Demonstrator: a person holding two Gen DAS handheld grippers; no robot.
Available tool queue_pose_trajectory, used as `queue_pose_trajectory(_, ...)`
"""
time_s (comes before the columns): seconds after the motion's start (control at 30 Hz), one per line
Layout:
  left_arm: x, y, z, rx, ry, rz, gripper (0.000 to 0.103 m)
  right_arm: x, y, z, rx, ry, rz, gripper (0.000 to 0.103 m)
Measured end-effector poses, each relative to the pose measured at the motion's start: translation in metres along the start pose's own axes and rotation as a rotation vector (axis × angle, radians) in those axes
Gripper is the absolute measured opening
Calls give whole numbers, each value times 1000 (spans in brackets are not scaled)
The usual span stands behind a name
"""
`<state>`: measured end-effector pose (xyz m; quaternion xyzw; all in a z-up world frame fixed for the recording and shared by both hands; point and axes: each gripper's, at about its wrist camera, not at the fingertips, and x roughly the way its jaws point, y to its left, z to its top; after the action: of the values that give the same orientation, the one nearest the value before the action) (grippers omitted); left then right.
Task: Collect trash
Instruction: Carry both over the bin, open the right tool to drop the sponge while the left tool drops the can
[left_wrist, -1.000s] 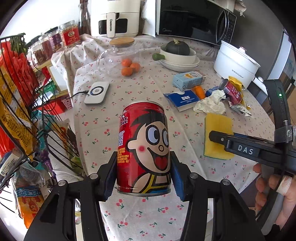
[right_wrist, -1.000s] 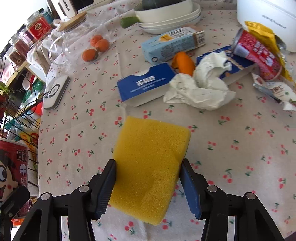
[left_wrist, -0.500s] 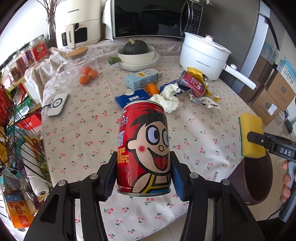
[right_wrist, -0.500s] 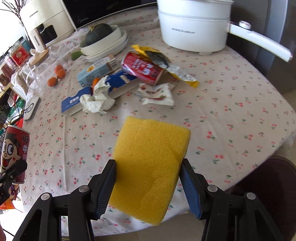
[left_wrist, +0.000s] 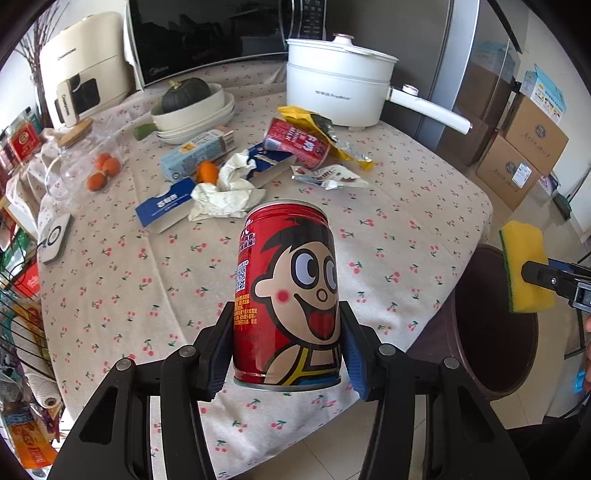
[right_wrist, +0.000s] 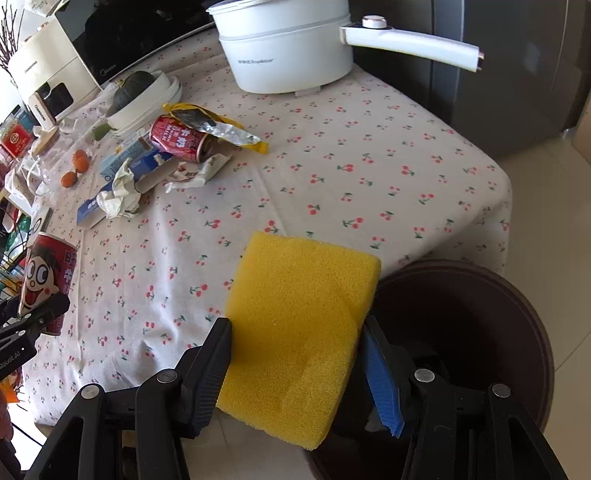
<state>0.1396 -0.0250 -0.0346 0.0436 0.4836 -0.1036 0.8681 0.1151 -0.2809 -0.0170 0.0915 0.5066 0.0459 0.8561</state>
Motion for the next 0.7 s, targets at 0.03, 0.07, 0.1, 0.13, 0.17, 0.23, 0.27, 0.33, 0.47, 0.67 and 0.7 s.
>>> queue_pose_trajectory(0.03, 2, -8, 1, 10, 2, -7, 55, -2, -6, -2, 6, 1, -4, 60)
queue_pose_trajectory(0.07, 4, -15, 1, 22, 4, -13, 55, -4, -13, -4, 14, 2, -8, 60)
queue_pose_trajectory(0.1, 6, -23, 1, 34, 5, -18, 55, -6, -20, -6, 22, 3, -11, 60)
queue_pose_trajectory(0.13, 8, -30, 1, 45, 6, -23, 55, -8, -28, -9, 31, 5, -15, 60)
queue_pose_trajectory(0.17, 9, -38, 1, 55, 8, -30, 55, -10, -35, -11, 38, 5, -18, 60)
queue_pose_trajectory(0.23, 13, -53, 2, 71, 11, -48, 55, -14, -48, -15, 52, 6, -28, 60)
queue_pose_trajectory(0.27, 14, -60, 2, 78, 12, -58, 55, -15, -56, -18, 60, 8, -33, 60)
queue_pose_trajectory(0.33, 15, -75, 2, 94, 14, -77, 55, -18, -70, -24, 79, 13, -42, 61)
queue_pose_trajectory(0.47, 20, -103, 1, 123, 18, -107, 55, -24, -98, -36, 115, 21, -62, 61)
queue_pose_trajectory(0.67, 28, -141, -1, 151, 36, -172, 55, -29, -136, -55, 173, 38, -90, 61)
queue_pose_trajectory(0.7, 29, -147, -2, 157, 36, -181, 55, -29, -142, -58, 182, 39, -94, 61)
